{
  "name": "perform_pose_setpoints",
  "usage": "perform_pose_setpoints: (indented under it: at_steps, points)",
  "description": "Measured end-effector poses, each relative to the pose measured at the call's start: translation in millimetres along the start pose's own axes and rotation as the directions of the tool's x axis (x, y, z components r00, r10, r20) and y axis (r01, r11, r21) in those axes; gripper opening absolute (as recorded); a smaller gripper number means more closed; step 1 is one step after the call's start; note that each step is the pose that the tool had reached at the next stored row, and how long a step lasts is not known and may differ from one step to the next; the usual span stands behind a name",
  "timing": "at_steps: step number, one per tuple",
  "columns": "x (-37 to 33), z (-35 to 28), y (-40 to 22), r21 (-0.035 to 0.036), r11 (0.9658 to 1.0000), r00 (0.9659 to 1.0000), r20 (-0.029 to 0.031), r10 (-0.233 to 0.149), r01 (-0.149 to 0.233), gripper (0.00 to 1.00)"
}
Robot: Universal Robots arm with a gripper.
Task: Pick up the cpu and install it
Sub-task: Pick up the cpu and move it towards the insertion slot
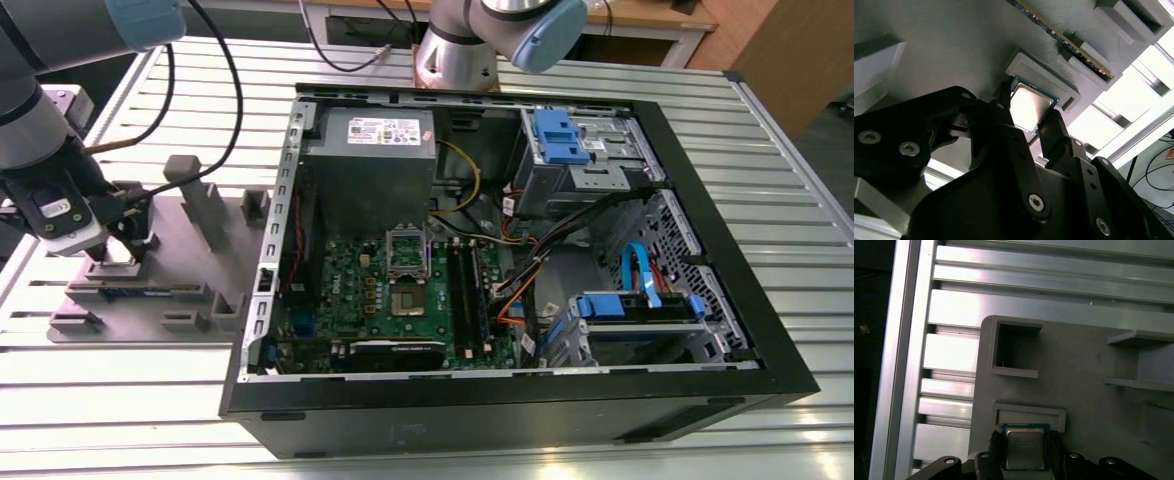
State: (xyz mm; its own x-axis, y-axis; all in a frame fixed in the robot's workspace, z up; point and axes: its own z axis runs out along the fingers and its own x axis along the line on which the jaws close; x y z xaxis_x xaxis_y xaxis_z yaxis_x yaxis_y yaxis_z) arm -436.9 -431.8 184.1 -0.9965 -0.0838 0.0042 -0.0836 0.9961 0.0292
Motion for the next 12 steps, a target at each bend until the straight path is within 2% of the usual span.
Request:
perform_pose_setpoints:
  at_steps: [5, 12]
  points:
    - [0.0, -1.9, 0.1, -0.0001, 1.0000, 1.0000, 0.0002, 0.003, -0.003, 0.47]
    - [0.0, -2.4, 0.1, -0.0001, 0.9996, 0.9996, 0.0008, 0.027, -0.027, 0.47]
